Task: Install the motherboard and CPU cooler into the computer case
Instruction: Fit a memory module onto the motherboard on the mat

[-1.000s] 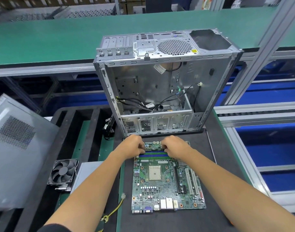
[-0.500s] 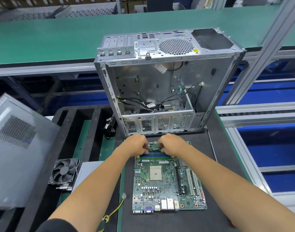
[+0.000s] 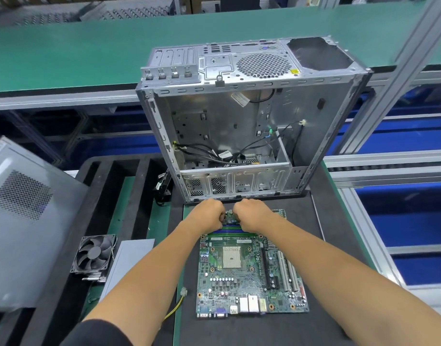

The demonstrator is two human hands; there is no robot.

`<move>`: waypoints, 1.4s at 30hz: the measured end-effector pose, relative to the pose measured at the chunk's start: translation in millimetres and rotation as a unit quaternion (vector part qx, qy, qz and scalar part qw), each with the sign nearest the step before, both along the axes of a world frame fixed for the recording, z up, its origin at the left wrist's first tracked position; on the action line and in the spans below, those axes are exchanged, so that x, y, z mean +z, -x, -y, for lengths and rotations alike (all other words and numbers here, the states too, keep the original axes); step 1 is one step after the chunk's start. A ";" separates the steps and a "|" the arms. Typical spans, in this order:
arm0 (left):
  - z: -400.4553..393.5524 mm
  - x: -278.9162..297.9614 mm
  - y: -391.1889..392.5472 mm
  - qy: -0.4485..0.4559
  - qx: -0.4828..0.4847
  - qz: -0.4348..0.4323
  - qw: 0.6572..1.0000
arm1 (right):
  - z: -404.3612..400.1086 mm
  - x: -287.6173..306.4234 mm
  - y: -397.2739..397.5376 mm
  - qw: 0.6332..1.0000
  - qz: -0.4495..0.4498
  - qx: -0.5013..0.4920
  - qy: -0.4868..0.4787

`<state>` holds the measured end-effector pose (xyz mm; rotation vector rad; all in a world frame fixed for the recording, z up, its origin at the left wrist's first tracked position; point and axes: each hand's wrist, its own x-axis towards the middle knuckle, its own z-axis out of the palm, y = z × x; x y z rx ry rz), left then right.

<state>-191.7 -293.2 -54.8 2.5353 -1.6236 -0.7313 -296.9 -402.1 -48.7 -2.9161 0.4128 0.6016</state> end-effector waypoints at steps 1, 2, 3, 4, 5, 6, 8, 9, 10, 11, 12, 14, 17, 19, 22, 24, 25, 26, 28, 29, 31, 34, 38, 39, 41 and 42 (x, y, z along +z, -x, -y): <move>0.2 -1.8 -0.4 0.000 0.002 -0.002 1.000 | 0.7 -1.4 -0.6 1.000 -0.002 -0.003 -0.003; 0.4 -3.8 -1.1 0.000 0.004 -0.004 1.000 | 1.1 -2.5 -1.2 1.000 -0.001 -0.005 -0.004; 1.1 -5.8 -1.7 0.000 0.006 -0.008 1.000 | 1.5 -3.6 -2.1 1.000 0.001 -0.006 -0.005; 1.3 -7.2 -2.1 0.001 0.009 -0.013 1.000 | 1.5 -4.6 -2.9 1.000 0.003 -0.007 -0.007; 2.2 -7.7 -2.9 0.003 0.010 -0.019 1.000 | 1.8 -5.2 -4.1 1.000 0.004 -0.009 -0.010; 3.0 -8.3 -4.2 0.006 0.010 -0.023 1.000 | 2.5 -5.2 -5.5 1.000 0.004 -0.008 -0.012; 3.7 -10.1 -5.9 0.006 0.014 -0.027 1.000 | 3.4 -6.5 -7.3 1.000 0.000 -0.008 -0.016; 3.9 -11.1 -6.0 0.006 0.018 -0.027 0.999 | 4.0 -7.2 -7.7 1.000 -0.002 -0.011 -0.020; 3.4 -12.7 -5.5 0.007 0.022 -0.026 0.999 | 4.0 -7.4 -8.0 1.000 -0.003 -0.013 -0.023; 2.9 -13.9 -4.7 0.010 0.027 -0.024 0.999 | 3.7 -7.4 -8.0 1.000 -0.004 -0.015 -0.024; 2.1 -14.9 -4.5 0.012 0.031 -0.023 0.999 | 3.5 -7.3 -7.7 1.000 -0.005 -0.017 -0.026; 1.3 -15.6 -4.4 0.015 0.037 -0.024 0.999 | 2.9 -7.3 -5.4 0.999 -0.004 -0.025 -0.034; -1.7 -12.7 -2.6 0.025 0.046 -0.034 0.998 | 0.8 -5.2 -0.1 0.999 0.003 -0.036 -0.034; -4.5 -13.2 -1.3 0.031 0.060 -0.040 0.997 | 0.5 -2.2 2.1 0.998 0.006 -0.049 -0.047; -7.7 -11.9 -3.4 0.035 0.072 -0.071 0.994 | 6.1 5.7 7.5 0.992 0.010 -0.068 -0.105; -10.0 -8.5 -5.4 0.038 0.081 -0.080 0.993 | 13.2 11.2 14.7 0.982 0.037 -0.108 -0.148; -12.1 -7.0 -6.5 0.048 0.103 -0.075 0.991 | 17.2 13.4 19.2 0.974 0.057 -0.149 -0.161; -14.6 -6.4 -7.6 0.059 0.134 -0.066 0.987 | 22.1 14.6 23.5 0.966 0.071 -0.188 -0.160; -19.4 -6.4 -9.7 0.053 0.189 -0.041 0.980 | 30.3 16.4 31.9 0.959 0.056 -0.240 -0.137; -22.1 -6.9 -9.9 0.039 0.205 -0.034 0.977 | 31.9 16.4 35.5 0.957 0.037 -0.254 -0.133; -26.7 -6.3 -9.2 0.022 0.235 -0.039 0.971 | 29.1 16.1 39.4 0.952 0.014 -0.271 -0.141; -29.9 -3.7 -8.1 0.019 0.274 -0.050 0.960 | 20.5 14.4 38.8 0.944 -0.010 -0.289 -0.159; -34.1 -1.3 -4.7 0.022 0.285 -0.071 0.956 | 14.0 11.9 35.4 0.942 -0.008 -0.298 -0.151; -34.8 -1.2 -3.6 0.025 0.285 -0.067 0.956 | 14.1 10.5 35.1 0.940 -0.005 -0.306 -0.153; -35.4 -1.1 0.2 0.032 0.287 -0.060 0.956 | 13.8 7.9 35.5 0.933 0.001 -0.323 -0.158; -35.5 -0.5 2.9 0.030 0.282 -0.054 0.957 | 11.7 8.5 35.3 0.933 0.001 -0.326 -0.153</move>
